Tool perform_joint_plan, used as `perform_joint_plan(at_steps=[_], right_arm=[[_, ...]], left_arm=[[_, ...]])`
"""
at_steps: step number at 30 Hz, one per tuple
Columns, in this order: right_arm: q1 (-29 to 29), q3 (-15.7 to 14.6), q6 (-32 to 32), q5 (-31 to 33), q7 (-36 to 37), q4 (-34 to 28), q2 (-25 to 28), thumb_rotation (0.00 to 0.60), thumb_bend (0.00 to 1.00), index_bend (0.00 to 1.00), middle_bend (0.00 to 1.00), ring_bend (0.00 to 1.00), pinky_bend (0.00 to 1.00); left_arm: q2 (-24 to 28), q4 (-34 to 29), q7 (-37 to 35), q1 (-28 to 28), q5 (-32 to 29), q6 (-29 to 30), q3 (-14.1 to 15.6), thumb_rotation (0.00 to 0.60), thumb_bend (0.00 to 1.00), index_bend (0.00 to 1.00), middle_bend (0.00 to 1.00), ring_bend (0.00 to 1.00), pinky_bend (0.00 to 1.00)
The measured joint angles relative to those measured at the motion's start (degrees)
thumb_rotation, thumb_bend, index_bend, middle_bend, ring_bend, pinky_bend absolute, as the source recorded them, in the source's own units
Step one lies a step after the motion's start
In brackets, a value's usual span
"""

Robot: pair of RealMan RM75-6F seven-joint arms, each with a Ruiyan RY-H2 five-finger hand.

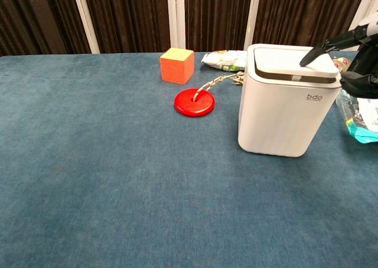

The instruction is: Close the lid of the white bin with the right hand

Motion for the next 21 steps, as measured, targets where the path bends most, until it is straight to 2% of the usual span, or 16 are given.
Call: perform_joint_plan(at_steps=[21], right_arm=[[1.8,-3.8,-0.7,2.4,-0.6,1.4,-2.8,0.6,0.71,0.14,0.76,0.82,0.78]], left_arm=[[0.0,-0.1,0.0,0.0,0.1,0.1,0.1,0.6,0.0,0.0,0.0,0.0,0.0]])
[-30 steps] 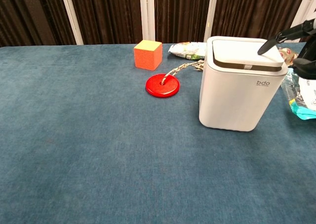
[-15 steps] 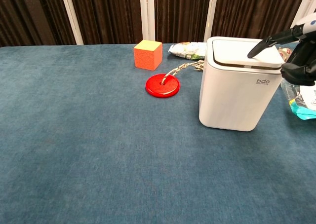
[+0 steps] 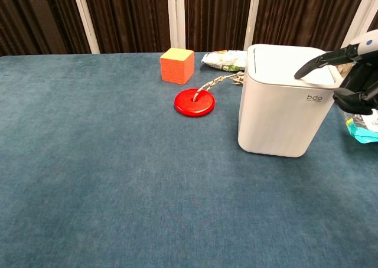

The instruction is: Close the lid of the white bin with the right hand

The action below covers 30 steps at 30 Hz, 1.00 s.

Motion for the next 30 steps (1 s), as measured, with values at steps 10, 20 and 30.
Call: perform_joint_plan(at_steps=[10,20,30], right_arm=[[-1.2,1.4,3.8,-3.3,1.9,-0.8,0.7,0.6,0.71,0.08,0.76,0.8,0.78],[-8.2,1.2,15.8,-20.8,1.9,2.9,-0.8,0.6,0.3,0.0,0.23,0.23,0.33],[-21.4,-7.1,25.7,-39.4,4.1,18.9,-4.6,0.6,0.24,0.0,0.0,0.0,0.0]], left_arm=[[0.0,0.1,-0.3,0.2,0.5,0.6,0.0,0.6,0.0,0.0,0.0,0.0,0.0],[0.0,0.2,-0.4,0.4,1.0,1.1,0.1,0.6,0.0,0.0,0.0,0.0,0.0],[-0.4,0.7,0.4,0.7,2.5,2.4,0.5,0.6,0.0,0.0,0.0,0.0,0.0]])
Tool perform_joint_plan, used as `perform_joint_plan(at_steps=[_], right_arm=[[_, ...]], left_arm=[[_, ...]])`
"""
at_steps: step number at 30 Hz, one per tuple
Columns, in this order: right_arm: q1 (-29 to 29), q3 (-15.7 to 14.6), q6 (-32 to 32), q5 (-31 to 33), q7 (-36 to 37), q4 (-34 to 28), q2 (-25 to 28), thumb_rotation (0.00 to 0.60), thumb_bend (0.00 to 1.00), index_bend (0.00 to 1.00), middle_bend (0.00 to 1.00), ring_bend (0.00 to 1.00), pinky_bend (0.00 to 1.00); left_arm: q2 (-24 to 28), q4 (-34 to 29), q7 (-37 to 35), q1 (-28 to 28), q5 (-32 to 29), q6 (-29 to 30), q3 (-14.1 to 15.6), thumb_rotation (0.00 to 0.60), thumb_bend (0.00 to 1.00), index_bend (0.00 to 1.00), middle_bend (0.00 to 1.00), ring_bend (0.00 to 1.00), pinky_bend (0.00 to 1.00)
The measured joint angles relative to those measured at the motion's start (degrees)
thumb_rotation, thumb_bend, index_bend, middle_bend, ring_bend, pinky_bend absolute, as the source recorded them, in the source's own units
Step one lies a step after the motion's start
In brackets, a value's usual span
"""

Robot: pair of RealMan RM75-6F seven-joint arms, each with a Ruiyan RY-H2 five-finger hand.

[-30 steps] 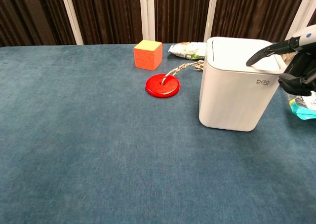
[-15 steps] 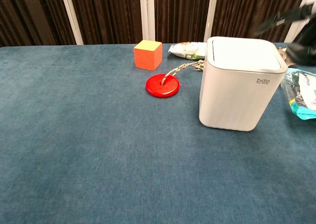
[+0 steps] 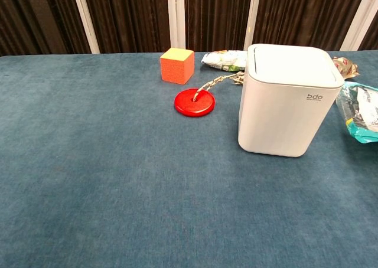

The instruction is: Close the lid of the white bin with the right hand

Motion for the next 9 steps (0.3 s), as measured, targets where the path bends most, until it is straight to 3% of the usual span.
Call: perform_joint_plan(at_steps=[9], right_arm=[[-10.5,-5.0,11.1,-12.0,5.1,16.9,-6.6,0.6,0.24,0.0,0.0,0.0,0.0]], left_arm=[[-0.8,0.4,1.5,0.1,0.0,0.8,-0.4,0.6,0.0,0.0,0.0,0.0,0.0]])
